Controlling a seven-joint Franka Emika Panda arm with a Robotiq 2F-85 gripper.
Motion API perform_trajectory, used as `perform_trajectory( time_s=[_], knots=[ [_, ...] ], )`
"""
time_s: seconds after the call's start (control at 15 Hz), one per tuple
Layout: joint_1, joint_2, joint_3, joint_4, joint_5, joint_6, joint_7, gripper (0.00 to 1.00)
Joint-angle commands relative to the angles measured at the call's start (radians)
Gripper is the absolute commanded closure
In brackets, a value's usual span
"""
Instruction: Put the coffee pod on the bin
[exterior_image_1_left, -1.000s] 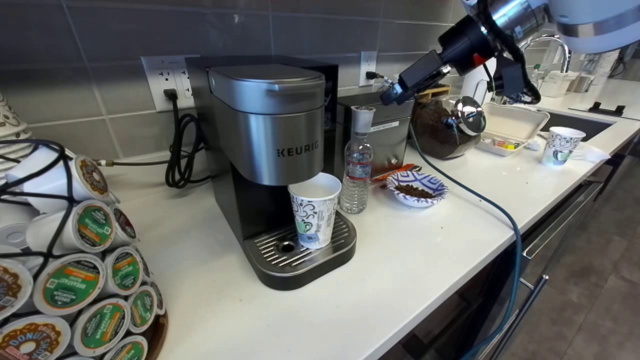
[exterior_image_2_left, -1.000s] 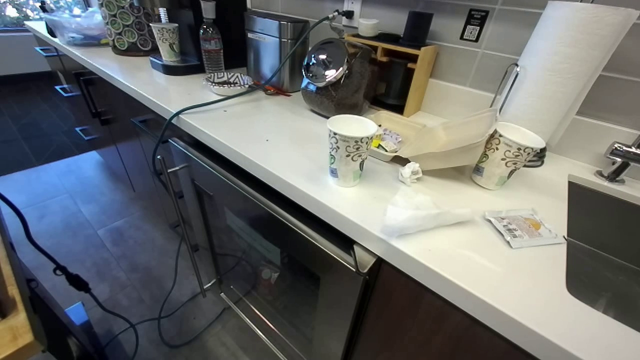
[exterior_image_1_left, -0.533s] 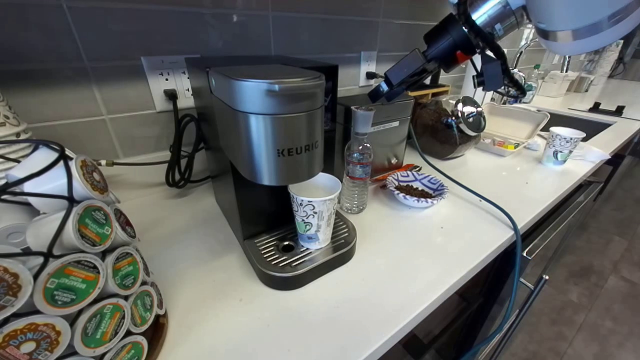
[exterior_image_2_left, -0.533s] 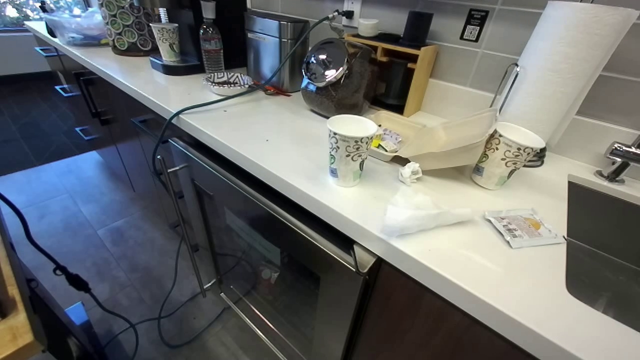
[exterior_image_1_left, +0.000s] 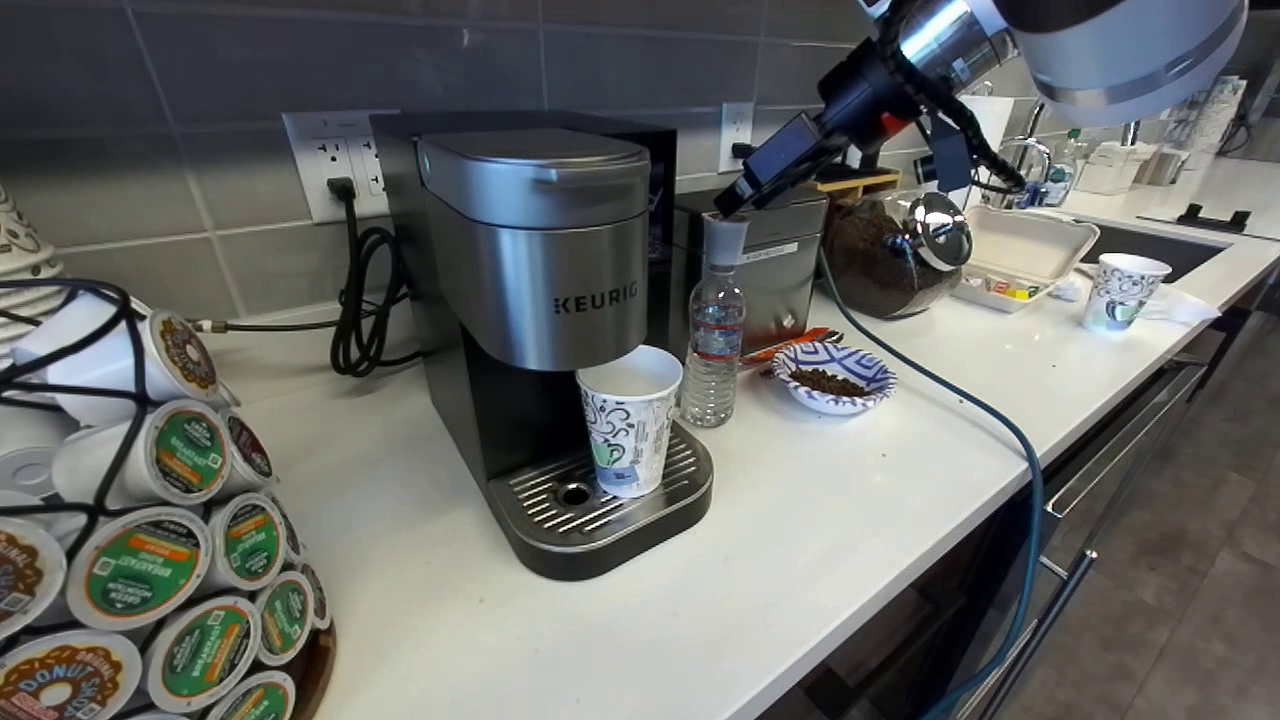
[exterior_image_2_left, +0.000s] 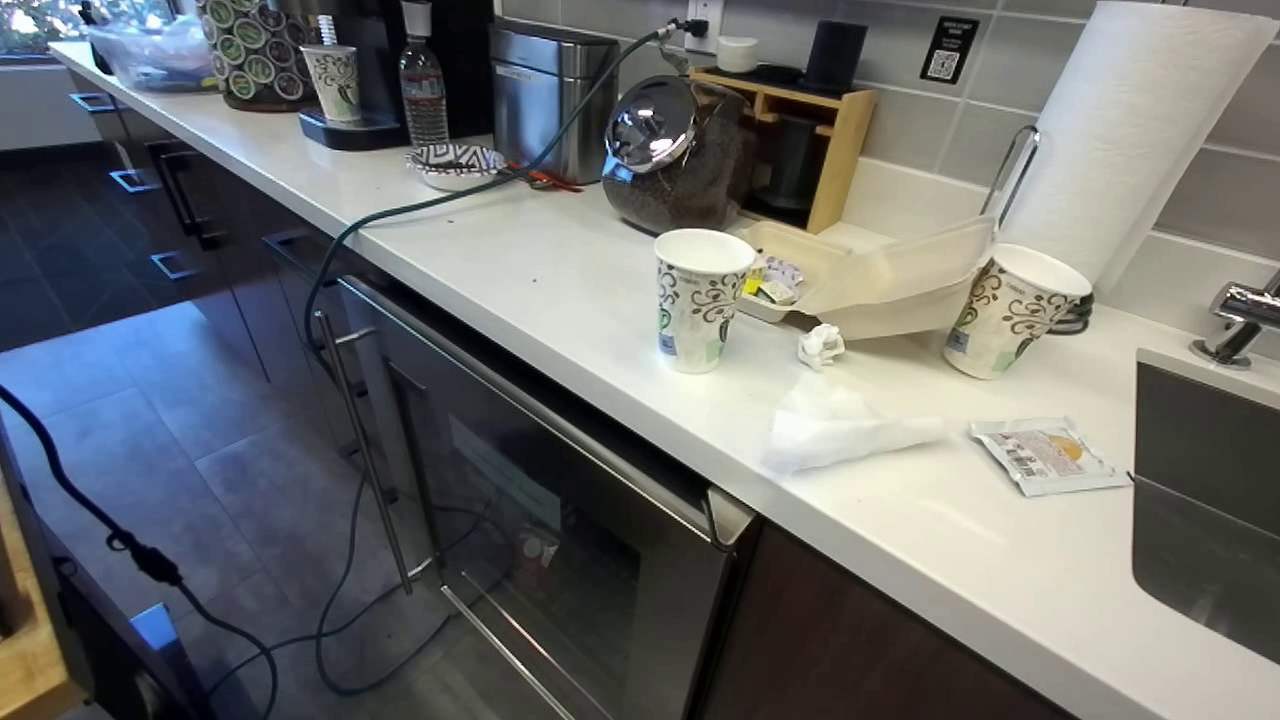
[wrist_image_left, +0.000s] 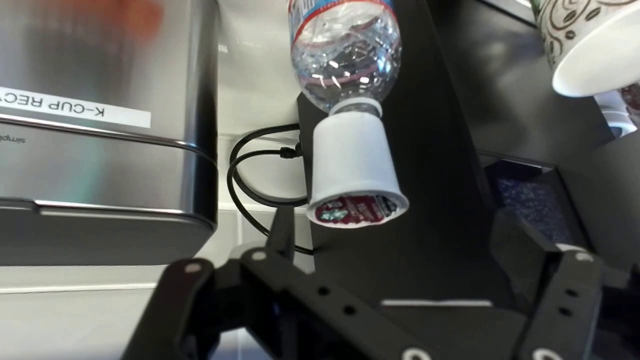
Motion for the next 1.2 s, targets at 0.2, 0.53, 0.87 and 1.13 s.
perform_trajectory(
  time_s=[0.2, 0.53, 0.87, 1.13],
  knots=[
    [0.030, 0.050, -0.035, 0.051, -0.086, -0.008, 0.081, 0.00],
    [0.037, 0.067, -0.045, 0.070, -0.108, -0.012, 0.104, 0.00],
    [0.046, 0.076, -0.063, 0.075, -0.123, -0.015, 0.128, 0.02],
    [0.052, 0.083, -0.075, 0.082, -0.139, -0.018, 0.147, 0.04]
  ],
)
